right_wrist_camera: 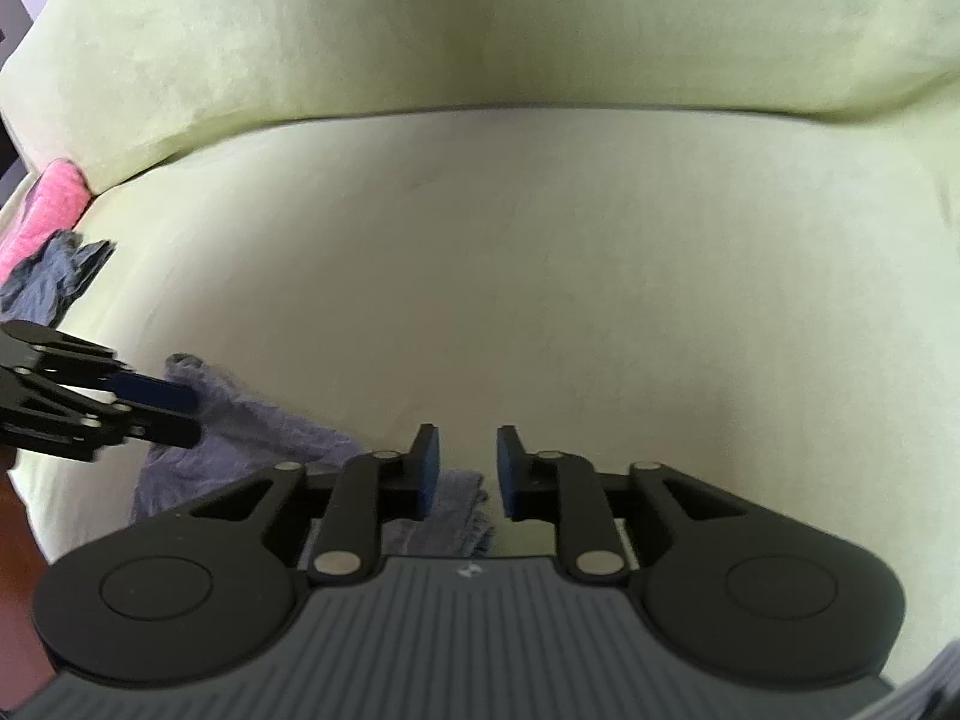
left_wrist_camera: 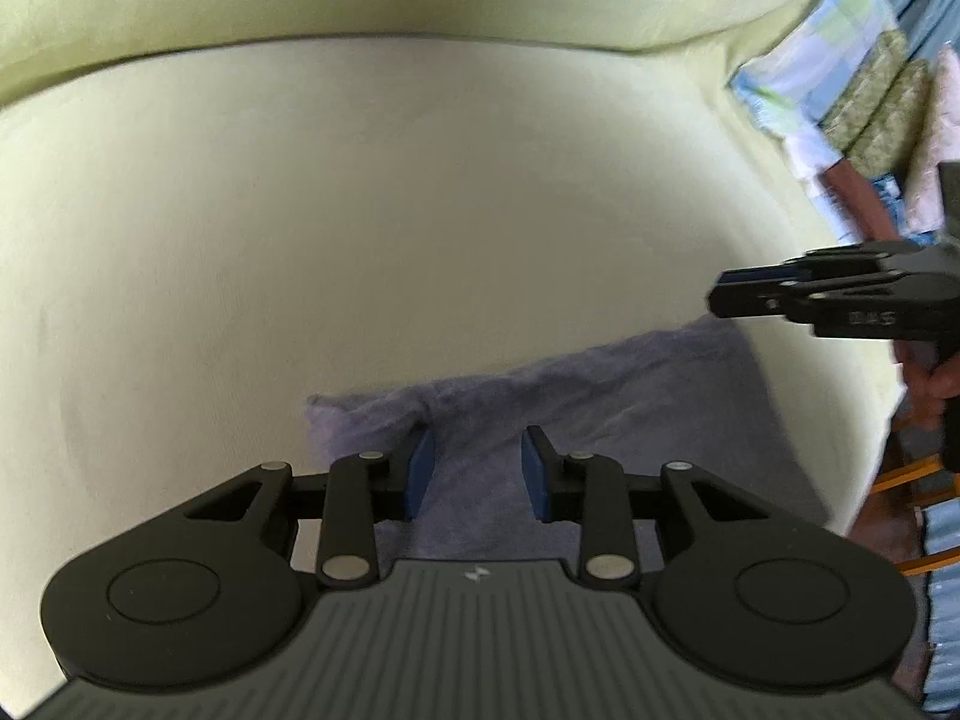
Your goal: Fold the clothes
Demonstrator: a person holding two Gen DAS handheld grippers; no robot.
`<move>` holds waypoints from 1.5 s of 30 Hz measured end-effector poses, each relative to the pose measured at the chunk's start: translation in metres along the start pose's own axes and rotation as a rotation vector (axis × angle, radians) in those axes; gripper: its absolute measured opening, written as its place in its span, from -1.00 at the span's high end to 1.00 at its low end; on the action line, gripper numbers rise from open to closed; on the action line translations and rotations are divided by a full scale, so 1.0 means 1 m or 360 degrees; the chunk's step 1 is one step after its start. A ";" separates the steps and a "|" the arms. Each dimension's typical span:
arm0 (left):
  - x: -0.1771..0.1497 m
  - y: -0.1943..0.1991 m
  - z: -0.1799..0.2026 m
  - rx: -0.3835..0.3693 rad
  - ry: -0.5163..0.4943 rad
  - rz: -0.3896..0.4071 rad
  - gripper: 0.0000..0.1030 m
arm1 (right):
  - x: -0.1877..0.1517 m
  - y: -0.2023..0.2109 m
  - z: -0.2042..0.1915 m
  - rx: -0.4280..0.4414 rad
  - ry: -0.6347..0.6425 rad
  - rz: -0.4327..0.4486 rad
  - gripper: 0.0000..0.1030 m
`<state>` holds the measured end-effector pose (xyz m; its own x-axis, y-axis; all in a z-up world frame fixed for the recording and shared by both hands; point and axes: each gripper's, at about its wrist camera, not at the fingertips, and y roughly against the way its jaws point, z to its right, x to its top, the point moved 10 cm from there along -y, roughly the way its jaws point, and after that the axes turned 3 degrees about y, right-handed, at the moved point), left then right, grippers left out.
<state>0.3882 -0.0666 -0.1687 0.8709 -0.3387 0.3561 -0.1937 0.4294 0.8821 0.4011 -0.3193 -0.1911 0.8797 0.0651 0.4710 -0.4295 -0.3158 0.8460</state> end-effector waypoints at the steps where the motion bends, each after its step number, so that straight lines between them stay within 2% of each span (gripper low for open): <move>1: -0.001 -0.002 0.000 0.0005 -0.0009 0.0007 0.26 | -0.002 -0.003 -0.002 0.0027 0.0004 -0.0017 0.64; 3: -0.002 -0.004 0.001 0.0021 -0.0041 0.0018 0.24 | -0.005 -0.003 -0.005 0.0065 0.0001 -0.0032 0.91; 4: -0.002 -0.005 0.002 0.0028 -0.0050 0.0024 0.24 | -0.005 0.000 -0.007 0.0062 0.0023 0.0005 0.96; 9: -0.001 -0.006 0.000 0.0052 0.0006 0.0041 0.29 | -0.003 0.016 0.006 -0.0005 -0.0026 0.0116 0.97; 11: 0.000 -0.007 -0.003 0.0041 0.0078 0.0041 0.30 | -0.006 0.008 0.010 -0.0059 -0.0030 0.0095 0.97; 14: 0.001 -0.010 -0.004 0.0053 0.0093 0.0040 0.30 | -0.012 -0.005 0.016 -0.0109 -0.0046 0.0065 1.00; 18: 0.001 -0.009 -0.003 0.0066 0.0098 0.0032 0.31 | -0.013 -0.005 0.025 -0.0140 -0.0129 0.0086 0.96; 20: 0.007 -0.003 -0.001 0.0084 0.0129 0.0037 0.36 | -0.008 0.003 0.025 -0.0220 -0.0100 0.0118 0.92; 21: 0.010 0.001 0.003 0.0082 0.0131 0.0055 0.36 | 0.002 0.018 0.018 -0.0248 -0.0034 0.0196 0.92; 24: 0.016 0.011 0.014 0.0053 0.0125 0.0087 0.35 | 0.012 0.030 -0.005 -0.0112 0.0008 0.0244 0.91; 25: 0.014 0.012 0.018 0.0037 0.0120 0.0083 0.35 | 0.011 0.027 -0.019 -0.0043 0.0059 0.0193 0.91; 27: 0.009 0.006 0.022 0.0040 0.0106 0.0062 0.33 | 0.008 0.021 -0.027 -0.0009 0.0123 0.0148 0.91; 29: 0.003 -0.005 0.016 0.0102 0.0114 0.0044 0.25 | 0.004 0.008 -0.031 -0.0003 0.0192 0.0087 0.93; 30: 0.001 -0.012 0.011 0.0142 0.0123 0.0038 0.28 | 0.000 -0.001 -0.029 -0.0025 0.0228 0.0030 0.92; 31: -0.001 -0.016 0.006 0.0170 0.0142 0.0041 0.33 | -0.003 -0.009 -0.023 -0.0112 0.0279 0.0001 0.79; 32: 0.000 -0.012 0.002 0.0150 0.0202 0.0075 0.33 | -0.002 -0.012 -0.018 -0.0160 0.0285 -0.0002 0.67; 34: 0.002 0.002 -0.002 0.0153 0.0270 0.0138 0.34 | 0.008 -0.005 -0.010 -0.0245 0.0267 0.0031 0.67; 35: 0.002 0.011 -0.004 0.0159 0.0300 0.0180 0.35 | 0.010 -0.004 -0.012 -0.0244 0.0275 0.0042 0.67; 36: 0.003 0.019 -0.006 0.0163 0.0323 0.0213 0.35 | 0.015 0.002 -0.017 -0.0221 0.0290 0.0078 0.67; 38: 0.002 0.022 -0.002 0.0132 0.0296 0.0204 0.34 | 0.023 0.016 -0.046 -0.0019 0.0272 0.0172 0.67; 40: 0.004 0.017 0.004 0.0102 0.0189 0.0177 0.34 | 0.020 0.014 -0.068 0.0107 0.0290 0.0155 0.67; 43: 0.009 -0.004 0.005 0.0069 0.0039 0.0085 0.32 | 0.001 -0.008 -0.098 0.0232 0.0319 0.0036 0.68; 45: 0.014 -0.020 0.001 0.0045 -0.0017 0.0050 0.35 | -0.006 -0.016 -0.097 0.0222 0.0302 -0.0009 0.68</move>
<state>0.4041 -0.0806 -0.1805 0.8594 -0.3341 0.3870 -0.2340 0.4160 0.8788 0.3831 -0.2222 -0.1835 0.8223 0.2402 0.5158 -0.3806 -0.4417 0.8124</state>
